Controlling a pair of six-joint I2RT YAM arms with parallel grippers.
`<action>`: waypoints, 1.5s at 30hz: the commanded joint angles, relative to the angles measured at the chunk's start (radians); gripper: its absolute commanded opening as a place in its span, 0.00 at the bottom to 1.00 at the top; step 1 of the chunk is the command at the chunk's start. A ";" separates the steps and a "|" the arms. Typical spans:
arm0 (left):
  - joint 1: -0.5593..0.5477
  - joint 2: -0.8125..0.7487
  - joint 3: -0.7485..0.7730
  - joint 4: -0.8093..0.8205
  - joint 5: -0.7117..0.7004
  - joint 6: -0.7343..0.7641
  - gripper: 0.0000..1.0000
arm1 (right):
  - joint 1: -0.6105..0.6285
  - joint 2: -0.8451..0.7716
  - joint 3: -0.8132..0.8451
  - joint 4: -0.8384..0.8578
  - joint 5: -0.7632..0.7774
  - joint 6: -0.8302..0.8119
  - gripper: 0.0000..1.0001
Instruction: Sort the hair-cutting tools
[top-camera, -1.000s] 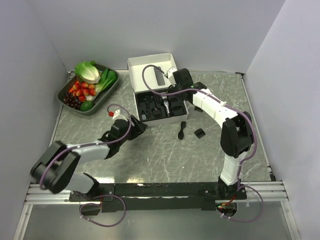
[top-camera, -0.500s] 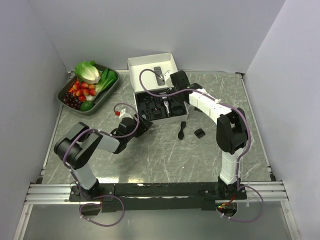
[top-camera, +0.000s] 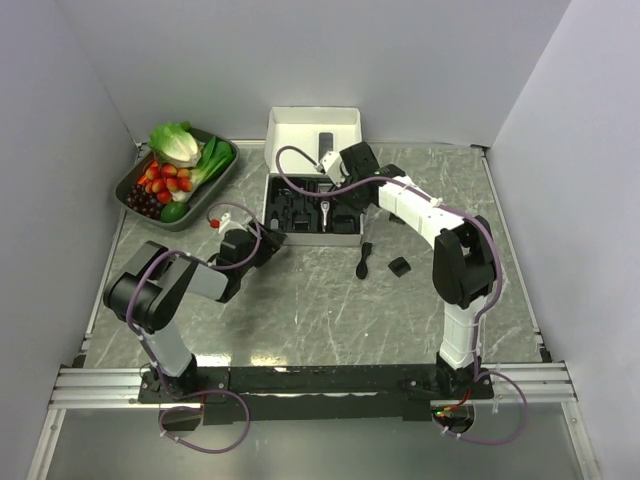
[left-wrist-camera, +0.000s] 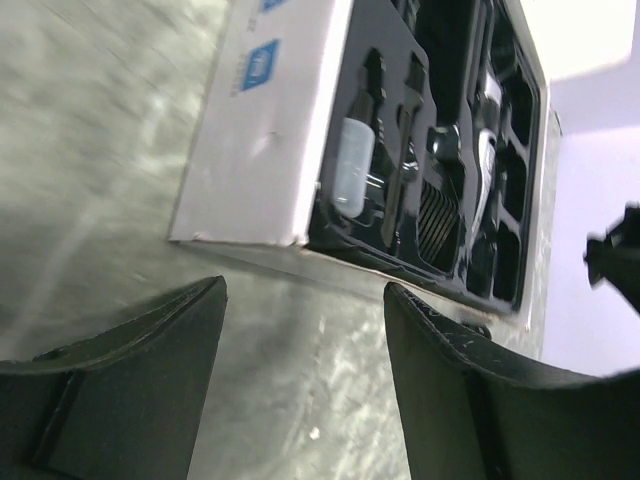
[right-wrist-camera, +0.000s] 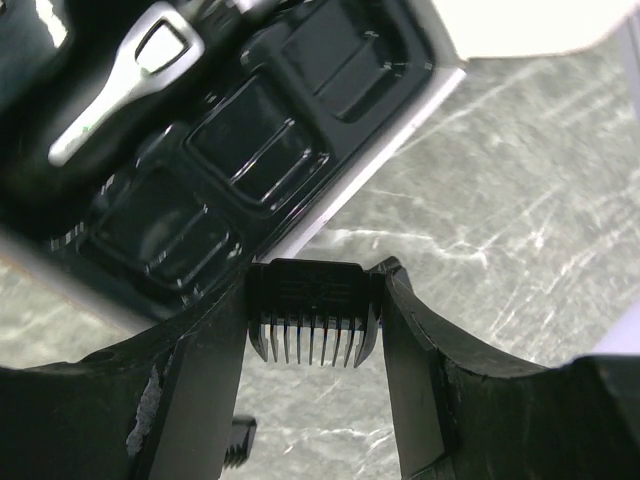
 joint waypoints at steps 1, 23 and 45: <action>0.051 -0.031 -0.014 0.042 -0.006 0.037 0.70 | 0.021 -0.016 0.059 -0.076 -0.086 -0.076 0.46; 0.220 -0.191 -0.026 -0.100 0.178 0.044 0.72 | 0.065 0.152 0.260 -0.279 -0.265 -0.287 0.45; 0.209 -0.827 -0.023 -0.726 0.031 0.237 0.82 | 0.052 0.248 0.324 -0.351 -0.362 -0.323 0.46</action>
